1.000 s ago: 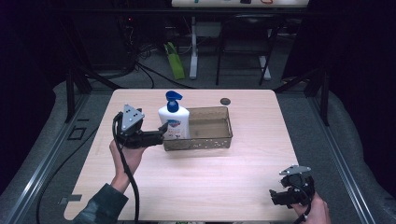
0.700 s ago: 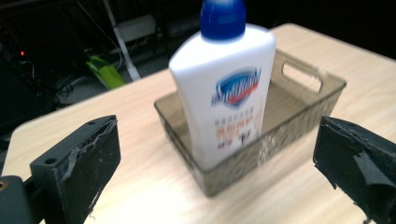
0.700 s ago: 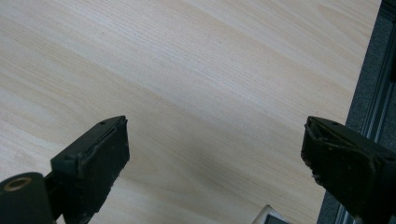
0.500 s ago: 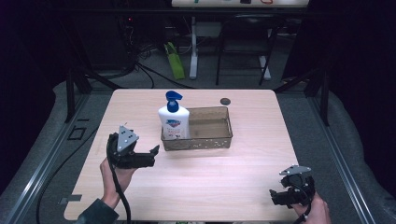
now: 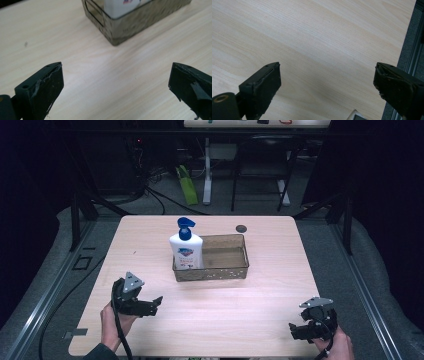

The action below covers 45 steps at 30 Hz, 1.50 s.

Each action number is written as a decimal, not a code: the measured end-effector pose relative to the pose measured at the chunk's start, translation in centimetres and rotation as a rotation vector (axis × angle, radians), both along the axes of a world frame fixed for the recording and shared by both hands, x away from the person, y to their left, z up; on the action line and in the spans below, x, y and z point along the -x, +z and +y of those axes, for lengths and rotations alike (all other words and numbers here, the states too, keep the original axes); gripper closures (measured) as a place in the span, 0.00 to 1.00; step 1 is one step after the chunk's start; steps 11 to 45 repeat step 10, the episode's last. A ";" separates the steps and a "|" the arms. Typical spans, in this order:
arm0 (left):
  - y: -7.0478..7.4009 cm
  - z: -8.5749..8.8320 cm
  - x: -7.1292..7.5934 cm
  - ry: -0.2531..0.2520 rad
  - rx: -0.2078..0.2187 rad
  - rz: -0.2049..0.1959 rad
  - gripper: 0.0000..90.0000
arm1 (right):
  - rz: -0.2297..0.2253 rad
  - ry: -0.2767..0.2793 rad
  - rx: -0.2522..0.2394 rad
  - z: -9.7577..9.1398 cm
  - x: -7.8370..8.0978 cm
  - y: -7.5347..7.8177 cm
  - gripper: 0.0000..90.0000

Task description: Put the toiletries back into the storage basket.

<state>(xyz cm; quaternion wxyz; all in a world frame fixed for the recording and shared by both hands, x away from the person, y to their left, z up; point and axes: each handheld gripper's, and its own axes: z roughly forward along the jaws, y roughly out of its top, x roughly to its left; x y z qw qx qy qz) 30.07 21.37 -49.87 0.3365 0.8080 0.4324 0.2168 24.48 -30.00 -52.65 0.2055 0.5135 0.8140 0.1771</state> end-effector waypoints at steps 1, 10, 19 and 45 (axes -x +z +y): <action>-0.3 0.1 -0.2 0.004 0.001 0.010 0.00 | 0.000 -0.001 0.000 0.0 0.0 0.0 0.08; -1.2 1.0 -1.2 0.012 0.027 0.057 0.00 | 0.001 -0.004 0.000 -0.2 -0.2 -0.2 0.07; -1.2 1.0 -1.2 0.012 0.027 0.057 0.00 | 0.001 -0.004 0.000 -0.2 -0.2 -0.2 0.07; -1.2 1.0 -1.2 0.012 0.027 0.057 0.00 | 0.001 -0.004 0.000 -0.2 -0.2 -0.2 0.07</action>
